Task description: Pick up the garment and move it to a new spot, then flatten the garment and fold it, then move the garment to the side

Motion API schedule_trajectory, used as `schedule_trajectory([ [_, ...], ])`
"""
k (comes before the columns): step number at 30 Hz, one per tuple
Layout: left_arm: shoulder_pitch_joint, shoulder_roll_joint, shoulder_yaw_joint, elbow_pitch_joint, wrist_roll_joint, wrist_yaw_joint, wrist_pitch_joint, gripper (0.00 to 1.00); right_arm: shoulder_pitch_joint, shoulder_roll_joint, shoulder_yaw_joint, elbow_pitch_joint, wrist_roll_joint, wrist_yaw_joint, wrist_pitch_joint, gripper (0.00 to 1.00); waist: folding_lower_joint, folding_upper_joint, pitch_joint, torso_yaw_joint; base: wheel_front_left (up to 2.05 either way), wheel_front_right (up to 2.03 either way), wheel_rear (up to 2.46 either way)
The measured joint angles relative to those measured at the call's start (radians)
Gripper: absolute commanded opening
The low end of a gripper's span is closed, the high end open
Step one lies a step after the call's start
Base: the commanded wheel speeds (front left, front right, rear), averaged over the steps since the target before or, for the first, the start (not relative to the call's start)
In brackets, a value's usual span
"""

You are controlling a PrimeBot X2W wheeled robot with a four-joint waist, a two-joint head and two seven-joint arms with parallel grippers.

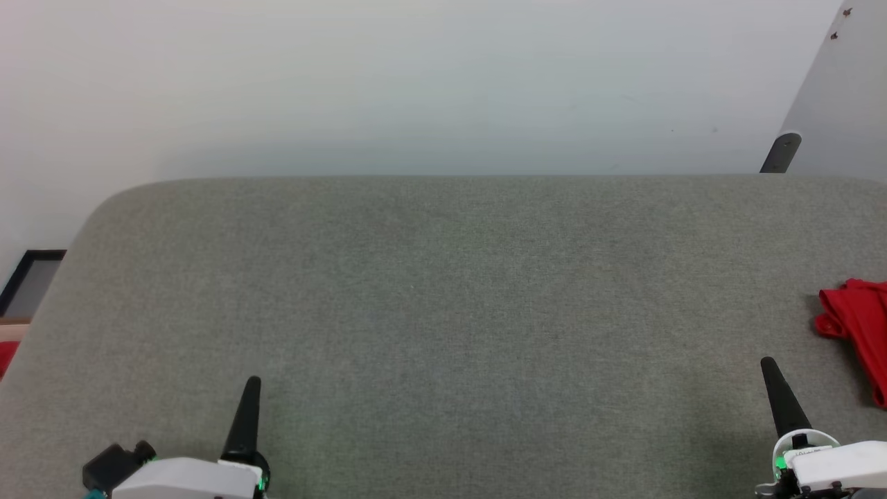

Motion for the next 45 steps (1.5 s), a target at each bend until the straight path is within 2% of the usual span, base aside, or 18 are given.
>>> schedule_trajectory([
  [45,-0.069,-0.016,0.035,0.017,-0.347,-0.010,0.095,0.00,-0.060,0.036,-0.018,0.050,0.305,0.000,0.059,0.00,0.0000,0.0000,0.016,-0.004,0.00,0.00,0.00],
])
